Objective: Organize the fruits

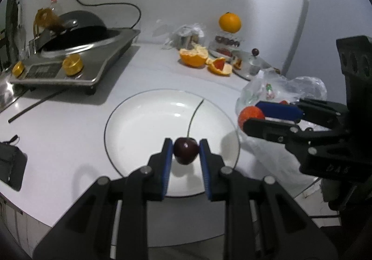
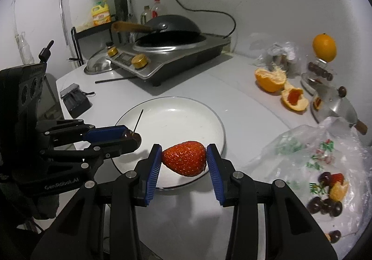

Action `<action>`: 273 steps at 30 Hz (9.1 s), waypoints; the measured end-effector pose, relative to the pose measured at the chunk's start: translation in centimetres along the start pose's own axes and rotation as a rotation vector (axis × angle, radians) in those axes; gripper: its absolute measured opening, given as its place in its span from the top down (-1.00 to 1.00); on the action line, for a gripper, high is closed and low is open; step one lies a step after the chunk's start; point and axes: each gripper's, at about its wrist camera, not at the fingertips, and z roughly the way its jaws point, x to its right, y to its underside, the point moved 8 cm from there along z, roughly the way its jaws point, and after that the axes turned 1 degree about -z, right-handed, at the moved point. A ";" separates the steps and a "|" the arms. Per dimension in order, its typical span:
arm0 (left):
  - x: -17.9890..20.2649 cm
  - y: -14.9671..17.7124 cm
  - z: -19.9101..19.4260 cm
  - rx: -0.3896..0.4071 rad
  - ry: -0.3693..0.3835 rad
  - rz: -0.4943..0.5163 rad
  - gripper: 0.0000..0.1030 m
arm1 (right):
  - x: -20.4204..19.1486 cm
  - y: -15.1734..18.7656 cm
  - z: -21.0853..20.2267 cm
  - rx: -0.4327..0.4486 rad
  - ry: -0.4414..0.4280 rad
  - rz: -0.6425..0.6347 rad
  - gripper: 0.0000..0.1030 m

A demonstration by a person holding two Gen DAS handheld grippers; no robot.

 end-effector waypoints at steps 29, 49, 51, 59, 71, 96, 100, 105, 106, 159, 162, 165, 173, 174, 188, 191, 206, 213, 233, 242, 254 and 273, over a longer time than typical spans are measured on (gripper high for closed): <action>-1.9 1.8 1.6 -0.089 -0.031 -0.042 0.16 | -0.5 1.0 3.9 -0.081 -0.012 0.013 0.08; 4.6 1.1 0.4 -0.056 -0.008 0.056 -0.03 | 3.9 1.9 -3.8 0.029 0.101 0.057 0.05; 5.6 0.9 0.5 -0.054 -0.007 0.068 -0.03 | 4.9 2.4 -4.9 0.041 0.112 0.071 0.05; 9.6 0.5 1.0 -0.065 -0.010 0.109 -0.03 | 8.2 4.1 -7.9 0.080 0.136 0.112 0.04; 15.7 0.6 2.2 -0.076 0.001 0.175 -0.03 | 13.6 7.5 -11.8 0.104 0.192 0.149 0.05; 23.6 0.8 6.7 -0.116 0.035 0.227 -0.03 | 21.3 13.0 -13.7 0.049 0.271 0.189 0.11; 24.6 0.7 7.5 -0.123 0.041 0.234 -0.03 | 22.1 13.9 -13.3 0.012 0.292 0.180 0.24; 25.6 0.4 8.3 -0.128 0.050 0.241 -0.03 | 22.1 15.1 -12.6 -0.020 0.255 0.214 0.29; 25.8 0.4 8.5 -0.128 0.054 0.243 -0.03 | 22.1 15.3 -12.5 -0.025 0.246 0.222 0.29; 31.1 3.4 14.6 -0.207 0.170 0.460 -0.01 | 24.7 16.1 -9.9 -0.033 0.100 0.412 0.47; 31.4 3.9 14.8 -0.214 0.172 0.494 0.10 | 24.8 16.1 -10.1 -0.028 0.107 0.409 0.47; 31.8 4.1 14.6 -0.215 0.196 0.506 0.29 | 24.9 15.9 -10.5 -0.018 0.116 0.408 0.47; 31.6 3.8 14.1 -0.213 0.214 0.482 0.51 | 25.3 15.6 -11.4 0.003 0.145 0.410 0.47; 31.6 3.8 13.9 -0.208 0.214 0.481 0.54 | 25.4 15.5 -11.6 0.007 0.150 0.410 0.47; 31.3 3.9 13.1 -0.206 0.251 0.477 0.65 | 25.4 15.4 -12.6 0.018 0.188 0.405 0.47; 31.4 4.1 13.5 -0.211 0.258 0.501 0.56 | 25.3 15.5 -12.4 0.012 0.188 0.406 0.47; 33.1 4.4 14.4 -0.194 0.276 0.648 0.50 | 26.0 15.7 -12.8 0.018 0.210 0.424 0.47; 32.8 3.6 12.5 -0.156 0.317 0.599 0.53 | 25.7 14.9 -13.4 0.039 0.221 0.411 0.47; 27.1 0.2 6.7 -0.061 0.304 0.424 0.53 | 20.0 10.0 -13.9 0.092 0.209 0.305 0.47; 23.6 -0.2 4.4 -0.016 0.269 0.383 0.53 | 16.5 7.9 -12.7 0.098 0.189 0.260 0.47; 17.4 -0.9 2.2 0.042 0.208 0.280 0.53 | 12.2 5.4 -10.7 0.083 0.163 0.193 0.47; 7.2 -1.9 -0.5 0.098 0.096 0.162 0.53 | 5.5 1.3 -5.6 0.057 0.094 0.099 0.47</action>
